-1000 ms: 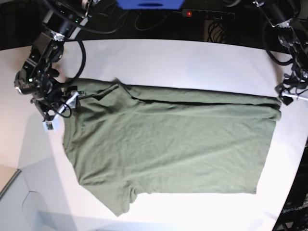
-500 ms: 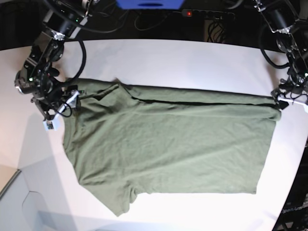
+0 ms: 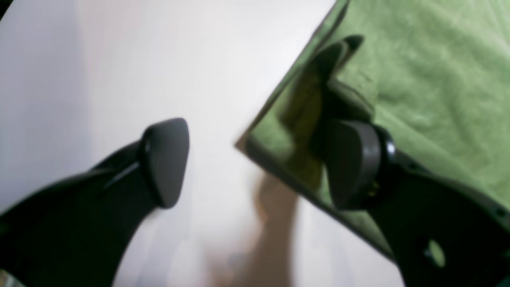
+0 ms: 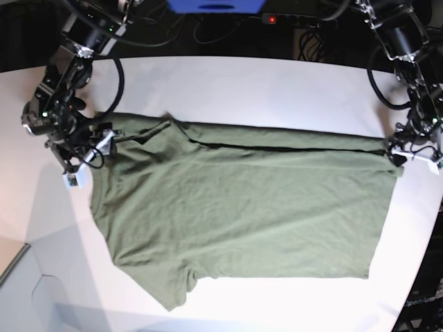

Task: Layout the t-shirt on the table in an organized manner, then fold the t-shirt properly
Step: 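Release and regrasp the folded edge with the left gripper, then lift the folded edge with both grippers and pull it back flat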

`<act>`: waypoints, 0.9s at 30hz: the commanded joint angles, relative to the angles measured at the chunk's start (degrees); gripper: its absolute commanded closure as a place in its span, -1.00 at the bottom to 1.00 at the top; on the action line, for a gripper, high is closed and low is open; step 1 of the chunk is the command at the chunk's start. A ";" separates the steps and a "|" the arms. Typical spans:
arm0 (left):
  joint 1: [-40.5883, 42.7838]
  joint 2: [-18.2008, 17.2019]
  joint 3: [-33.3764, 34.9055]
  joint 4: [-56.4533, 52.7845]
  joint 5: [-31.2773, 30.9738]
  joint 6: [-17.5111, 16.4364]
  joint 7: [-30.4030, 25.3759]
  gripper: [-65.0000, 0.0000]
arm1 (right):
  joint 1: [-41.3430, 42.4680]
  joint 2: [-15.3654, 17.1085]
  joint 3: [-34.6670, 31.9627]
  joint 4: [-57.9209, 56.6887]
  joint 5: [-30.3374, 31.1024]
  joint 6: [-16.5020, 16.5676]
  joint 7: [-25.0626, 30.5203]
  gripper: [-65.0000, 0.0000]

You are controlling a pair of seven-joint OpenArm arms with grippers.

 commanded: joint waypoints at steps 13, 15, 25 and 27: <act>-1.00 -0.96 -0.12 -1.90 -0.27 -0.14 -5.00 -0.11 | 1.01 0.55 -0.08 0.94 1.04 -0.25 1.05 -0.03; -1.26 -0.79 -0.12 -1.90 -0.27 -0.14 -5.00 -0.11 | 1.01 0.55 -0.08 0.94 1.04 -0.25 1.05 -0.03; -1.26 -0.79 3.75 -1.90 -0.27 -0.14 -5.00 -0.10 | 0.92 0.55 -0.08 0.94 1.04 -0.25 1.05 -0.03; -1.26 -0.79 3.83 -1.90 -0.27 -0.14 -5.00 -0.10 | 0.83 0.64 -0.08 0.94 1.04 -0.25 1.05 -0.03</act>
